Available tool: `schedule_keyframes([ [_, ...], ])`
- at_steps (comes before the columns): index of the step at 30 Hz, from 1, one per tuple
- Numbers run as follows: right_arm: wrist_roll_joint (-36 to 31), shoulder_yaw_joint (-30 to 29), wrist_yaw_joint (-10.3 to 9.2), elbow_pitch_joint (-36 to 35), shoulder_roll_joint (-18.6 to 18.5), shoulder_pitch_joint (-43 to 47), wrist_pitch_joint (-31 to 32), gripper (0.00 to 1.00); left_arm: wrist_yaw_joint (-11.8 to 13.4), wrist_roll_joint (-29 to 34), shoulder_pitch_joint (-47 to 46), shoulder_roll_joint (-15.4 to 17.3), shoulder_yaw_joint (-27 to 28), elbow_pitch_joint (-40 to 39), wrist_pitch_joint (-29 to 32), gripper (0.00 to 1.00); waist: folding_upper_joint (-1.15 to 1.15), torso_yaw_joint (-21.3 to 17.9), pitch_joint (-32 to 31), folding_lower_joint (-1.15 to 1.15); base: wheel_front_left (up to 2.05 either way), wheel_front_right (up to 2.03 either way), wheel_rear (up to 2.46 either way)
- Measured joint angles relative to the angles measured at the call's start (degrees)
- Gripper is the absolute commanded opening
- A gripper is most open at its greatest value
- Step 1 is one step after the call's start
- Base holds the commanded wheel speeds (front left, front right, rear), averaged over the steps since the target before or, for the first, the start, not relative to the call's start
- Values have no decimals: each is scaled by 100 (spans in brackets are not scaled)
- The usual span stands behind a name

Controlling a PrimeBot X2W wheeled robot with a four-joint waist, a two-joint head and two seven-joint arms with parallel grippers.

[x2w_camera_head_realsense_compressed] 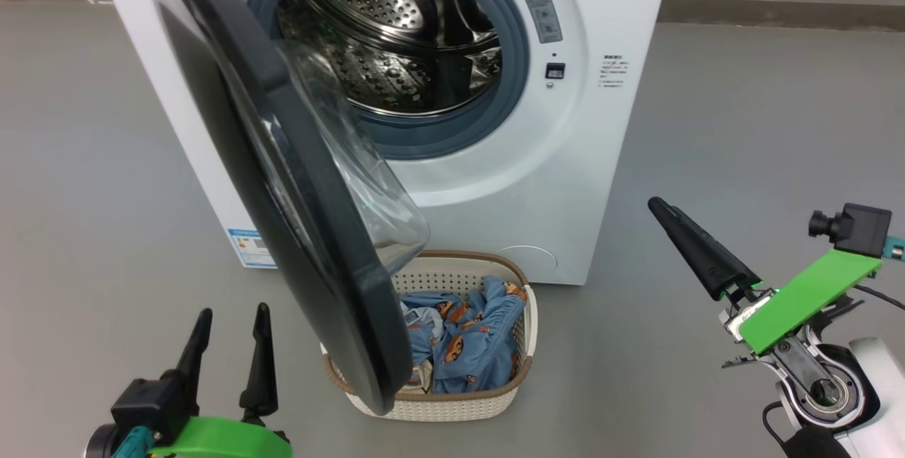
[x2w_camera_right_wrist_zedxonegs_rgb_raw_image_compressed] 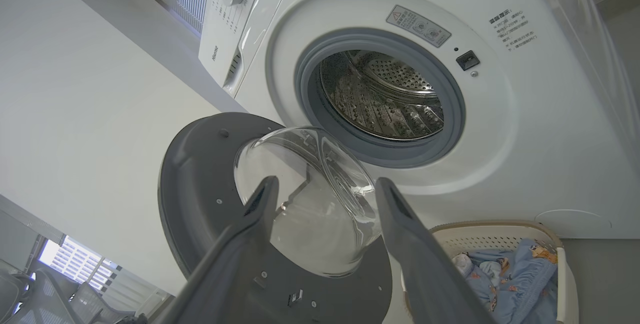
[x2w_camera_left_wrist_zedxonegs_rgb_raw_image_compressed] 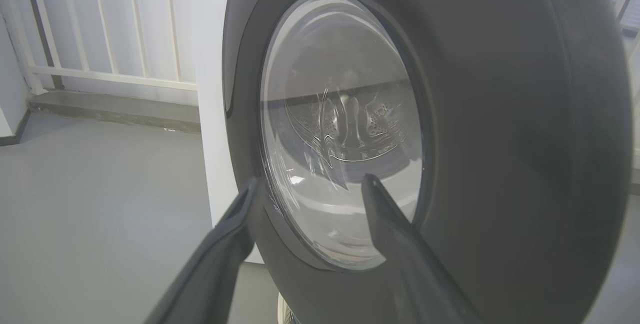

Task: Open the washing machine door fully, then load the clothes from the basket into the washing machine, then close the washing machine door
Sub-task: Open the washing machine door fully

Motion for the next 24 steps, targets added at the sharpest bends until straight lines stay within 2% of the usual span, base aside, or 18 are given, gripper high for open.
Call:
schedule_keyframes([
  [8,-772,108,0,-8,-220,176,-1235,100,0,-8,16,-1,48,-88,0,100,0,-248,43,0,0,0,0],
  [13,-1243,174,0,326,-420,364,-2016,100,0,-8,41,-1,48,-105,0,100,0,-333,54,0,0,0,0],
  [16,-1783,337,0,578,-572,386,-2458,100,0,-8,48,0,47,-111,0,100,0,-354,58,0,0,0,0],
  [20,-2416,366,0,916,-595,390,-2770,100,1,-8,75,-1,40,-149,0,100,0,-381,67,0,0,0,0],
  [24,-2881,281,0,1083,-466,500,-2863,100,1,-8,142,0,30,-185,0,100,0,-395,80,0,0,0,0],
])
